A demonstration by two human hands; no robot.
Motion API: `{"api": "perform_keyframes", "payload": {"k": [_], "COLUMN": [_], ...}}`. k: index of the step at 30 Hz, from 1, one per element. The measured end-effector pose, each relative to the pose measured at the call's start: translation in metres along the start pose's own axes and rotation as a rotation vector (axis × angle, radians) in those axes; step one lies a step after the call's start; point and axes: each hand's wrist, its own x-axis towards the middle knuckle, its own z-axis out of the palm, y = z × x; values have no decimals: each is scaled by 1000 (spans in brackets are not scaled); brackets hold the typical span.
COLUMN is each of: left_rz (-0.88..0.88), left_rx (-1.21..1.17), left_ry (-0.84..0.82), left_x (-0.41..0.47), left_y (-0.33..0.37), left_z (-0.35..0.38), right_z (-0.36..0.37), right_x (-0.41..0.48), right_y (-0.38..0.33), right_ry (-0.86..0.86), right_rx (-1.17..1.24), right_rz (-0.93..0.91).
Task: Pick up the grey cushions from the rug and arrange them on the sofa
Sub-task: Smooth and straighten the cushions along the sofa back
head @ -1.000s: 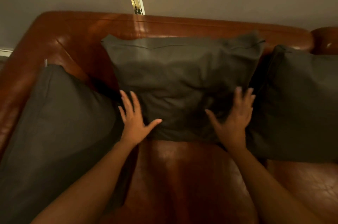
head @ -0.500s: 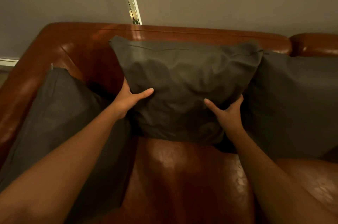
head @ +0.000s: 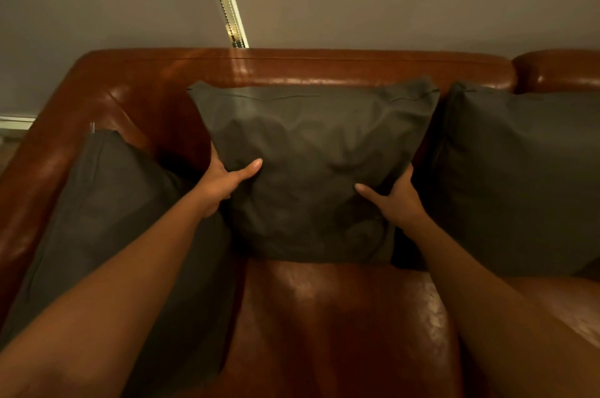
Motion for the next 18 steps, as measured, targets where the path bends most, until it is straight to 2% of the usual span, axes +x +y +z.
{"api": "perform_keyframes", "payload": {"k": [8, 11, 12, 14, 16, 18], "left_rz": [-19, 18, 61, 231, 433, 612], "left_rx": [-1, 68, 170, 406, 574, 767], "left_ry": [-31, 34, 110, 279, 340, 313], "left_x": [10, 13, 11, 6, 0, 2], "left_y": [-9, -6, -3, 6, 20, 39], "left_z": [5, 0, -1, -4, -7, -6], "right_z": [-1, -2, -2, -4, -8, -10], "right_x": [-6, -9, -12, -17, -12, 1], "right_y": [-9, -21, -31, -58, -82, -104], "right_ry": [30, 77, 138, 241, 215, 115], "right_rx": [-34, -140, -235, -412, -605, -838], "right_rz": [-21, -28, -38, -168, -339, -461]}}
